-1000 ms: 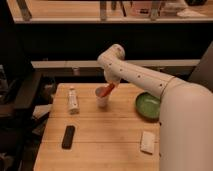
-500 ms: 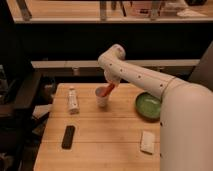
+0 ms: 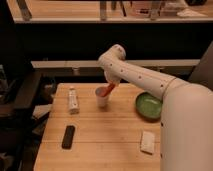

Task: Place the pepper in the ceramic cup

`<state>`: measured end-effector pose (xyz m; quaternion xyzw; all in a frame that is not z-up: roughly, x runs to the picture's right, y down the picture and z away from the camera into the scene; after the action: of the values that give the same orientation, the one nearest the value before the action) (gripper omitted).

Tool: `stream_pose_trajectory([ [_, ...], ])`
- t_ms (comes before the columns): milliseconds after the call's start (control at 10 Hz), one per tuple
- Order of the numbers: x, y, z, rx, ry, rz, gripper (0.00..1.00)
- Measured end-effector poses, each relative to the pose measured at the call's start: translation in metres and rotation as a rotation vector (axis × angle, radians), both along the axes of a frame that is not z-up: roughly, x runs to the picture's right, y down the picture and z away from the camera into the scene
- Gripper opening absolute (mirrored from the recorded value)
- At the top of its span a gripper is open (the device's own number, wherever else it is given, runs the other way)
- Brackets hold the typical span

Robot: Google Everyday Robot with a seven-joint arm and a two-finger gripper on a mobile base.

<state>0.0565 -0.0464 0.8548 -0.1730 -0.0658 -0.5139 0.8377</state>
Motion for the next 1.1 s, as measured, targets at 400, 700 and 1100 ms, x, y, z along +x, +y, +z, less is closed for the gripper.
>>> stream_pose_trajectory([
  [400,0.0006,-0.0013,-0.0002,0.008,-0.009,-0.012,0.01],
  [700,0.0011,-0.0019,-0.0004,0.016,-0.016,-0.020,0.01],
  [1100,0.0010,-0.0025,-0.0001,0.027,-0.025,-0.033,0.01],
])
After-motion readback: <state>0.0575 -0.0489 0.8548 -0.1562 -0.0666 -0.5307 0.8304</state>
